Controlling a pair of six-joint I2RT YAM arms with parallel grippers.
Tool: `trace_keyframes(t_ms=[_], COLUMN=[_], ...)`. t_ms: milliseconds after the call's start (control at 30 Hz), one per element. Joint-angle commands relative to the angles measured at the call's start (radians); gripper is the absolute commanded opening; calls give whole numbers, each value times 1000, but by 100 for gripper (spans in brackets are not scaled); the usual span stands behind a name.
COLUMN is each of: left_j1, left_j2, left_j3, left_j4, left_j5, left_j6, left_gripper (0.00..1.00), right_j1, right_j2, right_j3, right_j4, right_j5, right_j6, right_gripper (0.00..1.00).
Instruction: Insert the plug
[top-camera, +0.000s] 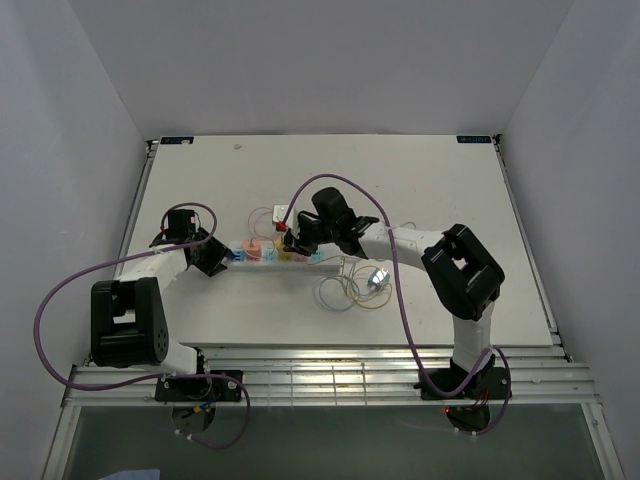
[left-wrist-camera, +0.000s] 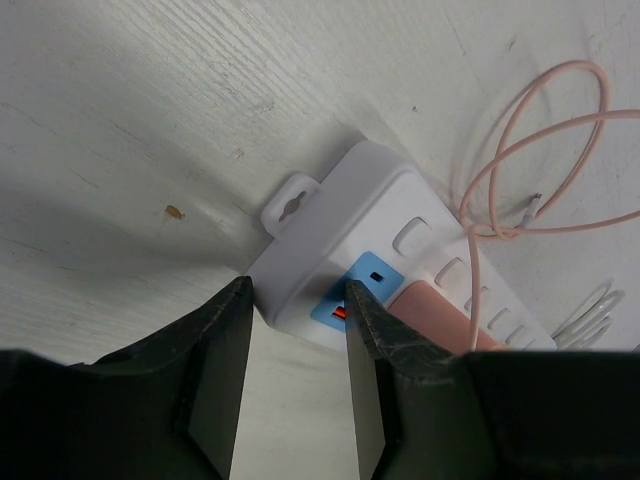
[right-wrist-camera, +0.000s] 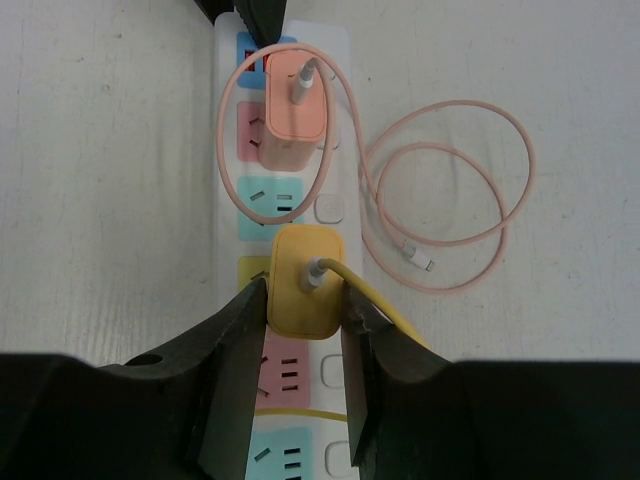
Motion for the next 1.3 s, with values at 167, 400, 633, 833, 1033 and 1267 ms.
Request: trace_keyframes(t_ms=[167, 400, 633, 833, 1033, 1267], left_j1=[-5, -5, -5, -5, -5, -5], left_j2=[12, 10, 10, 12, 12, 13], left_j3=[-27, -25, -22, -17, -17, -16], left_j4=[-48, -50, -53, -56, -59, -60], left_j5=[-48, -49, -52, -54, -58, -58], left_j6=[13, 13, 14, 14, 14, 13], left_gripper=[49, 49, 49, 49, 49, 49], right_j1=[4, 1, -4, -14, -31, -33], right_j2=[-26, -70, -66, -46, -47, -30], right_j3=[-49, -95, -108, -102, -118, -120], right_j4=[188, 280, 323, 340, 340, 338], right_j5=[-37, -87, -94, -89, -92, -89], right_j6=[40, 94, 119, 129, 132, 129], right_gripper=[8, 8, 8, 8, 8, 8])
